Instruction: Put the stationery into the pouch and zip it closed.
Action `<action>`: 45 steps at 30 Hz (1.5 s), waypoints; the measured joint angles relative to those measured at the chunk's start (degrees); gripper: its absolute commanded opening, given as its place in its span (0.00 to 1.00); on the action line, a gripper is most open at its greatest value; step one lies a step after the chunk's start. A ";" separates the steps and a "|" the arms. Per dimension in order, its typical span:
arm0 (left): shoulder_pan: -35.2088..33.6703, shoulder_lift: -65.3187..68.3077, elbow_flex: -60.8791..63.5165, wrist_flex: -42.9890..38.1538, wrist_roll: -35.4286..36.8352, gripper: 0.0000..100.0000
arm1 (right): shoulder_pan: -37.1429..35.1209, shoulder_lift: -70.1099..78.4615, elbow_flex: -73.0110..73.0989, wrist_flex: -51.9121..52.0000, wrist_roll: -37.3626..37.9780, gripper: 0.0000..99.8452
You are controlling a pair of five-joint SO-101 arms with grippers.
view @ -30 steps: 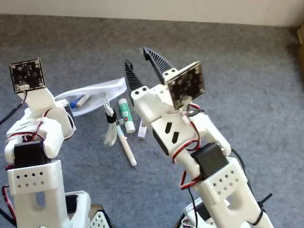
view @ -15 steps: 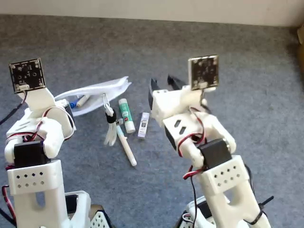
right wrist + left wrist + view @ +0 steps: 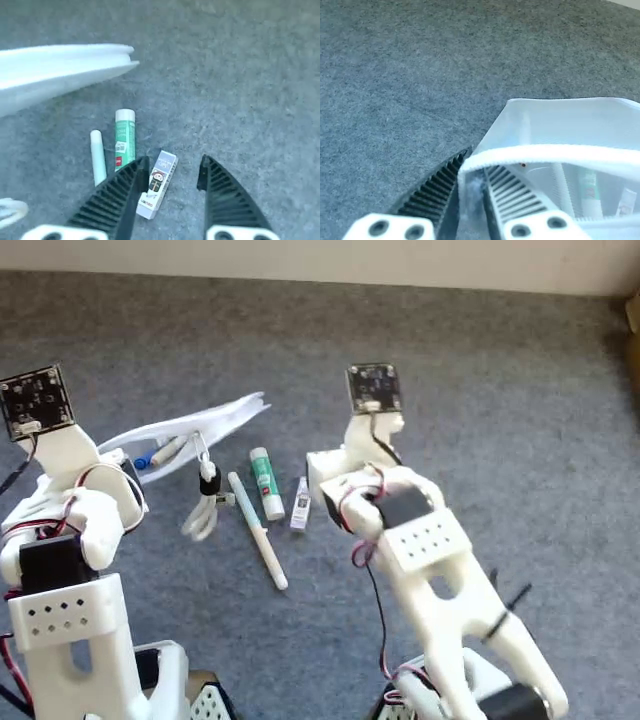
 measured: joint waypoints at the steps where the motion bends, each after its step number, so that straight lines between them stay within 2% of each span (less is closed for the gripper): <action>1: 0.00 0.00 0.00 0.00 0.00 0.01 | 0.00 1.76 -0.88 0.00 0.00 0.16; 21: 0.00 0.00 0.00 0.00 0.44 0.01 | -3.69 25.85 -12.75 0.09 0.00 0.16; 40: 0.00 0.00 0.00 -0.62 0.44 0.01 | -3.87 28.22 -12.75 0.09 0.00 0.16; 45: 0.00 0.00 0.00 -0.62 0.44 0.01 | -4.92 33.67 -13.19 0.09 0.00 0.16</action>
